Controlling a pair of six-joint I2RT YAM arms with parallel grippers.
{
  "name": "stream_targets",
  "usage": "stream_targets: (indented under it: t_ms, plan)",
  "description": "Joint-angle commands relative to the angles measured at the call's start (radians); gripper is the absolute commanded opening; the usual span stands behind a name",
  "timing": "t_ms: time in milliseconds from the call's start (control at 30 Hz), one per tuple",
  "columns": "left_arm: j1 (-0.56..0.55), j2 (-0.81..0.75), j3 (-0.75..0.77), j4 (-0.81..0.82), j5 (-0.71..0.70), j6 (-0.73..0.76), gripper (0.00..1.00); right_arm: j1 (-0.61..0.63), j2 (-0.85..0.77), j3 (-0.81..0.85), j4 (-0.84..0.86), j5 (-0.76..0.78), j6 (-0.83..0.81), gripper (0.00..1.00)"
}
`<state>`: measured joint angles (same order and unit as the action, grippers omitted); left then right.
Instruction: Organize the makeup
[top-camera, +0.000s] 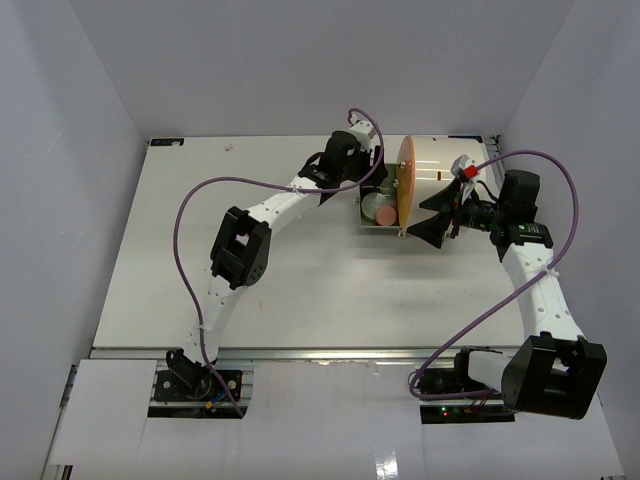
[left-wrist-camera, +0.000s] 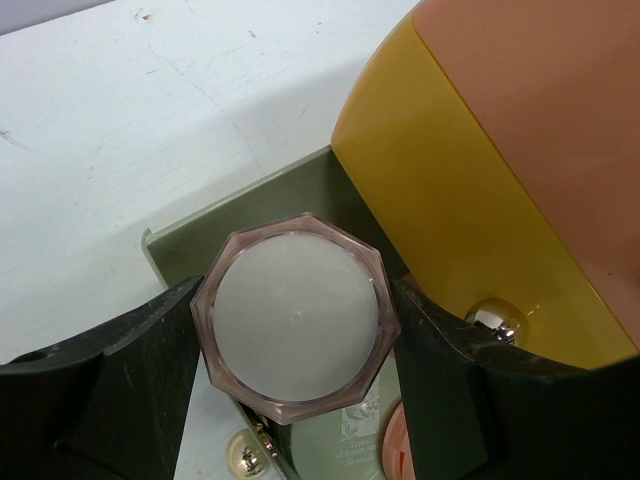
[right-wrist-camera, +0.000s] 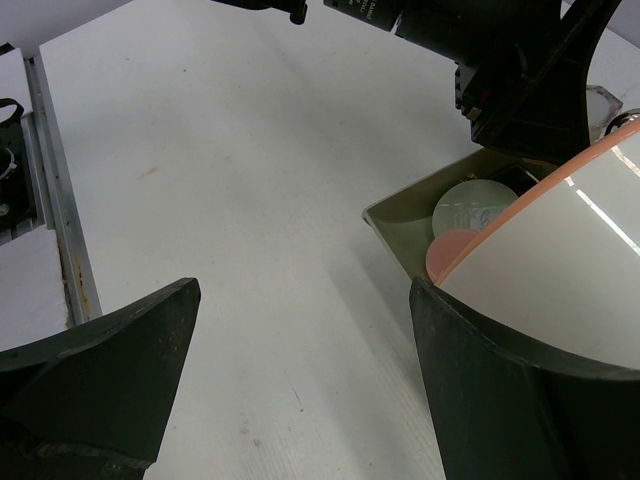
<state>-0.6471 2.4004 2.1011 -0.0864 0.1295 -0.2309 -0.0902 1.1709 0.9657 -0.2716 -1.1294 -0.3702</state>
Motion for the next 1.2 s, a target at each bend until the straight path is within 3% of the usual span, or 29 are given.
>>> stream_targets:
  t_ms: [0,267,467,567,667,767,833,900,967,1167]
  plan:
    - [-0.008,-0.047,0.045,0.007,-0.007,0.015,0.82,-0.005,-0.025,-0.005,0.025,-0.034,-0.005,0.91]
    - [-0.008,-0.078,0.062,-0.005,-0.016,0.024,0.93,-0.006,-0.035,-0.012,0.025,-0.049,-0.013,0.91]
    - [-0.005,-0.153,0.036,-0.033,-0.040,0.044,0.93,-0.005,-0.040,-0.024,0.015,-0.093,-0.042,0.91]
    - [0.010,-0.251,-0.064,-0.048,-0.053,0.072,0.92,0.020,-0.035,-0.008,-0.048,-0.108,-0.112,0.94]
    - [0.048,-0.467,-0.248,-0.051,-0.036,0.076,0.87,0.190,-0.034,0.034,-0.138,0.038,-0.202,0.98]
    - [0.146,-0.716,-0.586,-0.029,0.011,0.011,0.76,0.413,0.000,0.070,-0.163,0.362,-0.246,0.90]
    - [0.245,-0.845,-0.740,0.014,0.047,-0.079,0.66,0.525,0.079,0.143,-0.185,0.469,-0.230,0.72]
    - [0.311,-1.055,-0.965,0.095,-0.006,-0.138,0.55,0.587,0.209,0.276,-0.248,0.582,-0.207,0.43]
    - [0.344,-1.216,-1.105,0.098,-0.034,-0.188,0.47,0.647,0.348,0.379,-0.286,0.708,-0.163,0.27]
    - [0.359,-1.481,-1.354,0.044,-0.117,-0.175,0.44,0.760,0.692,0.766,-0.357,1.043,0.090,0.19]
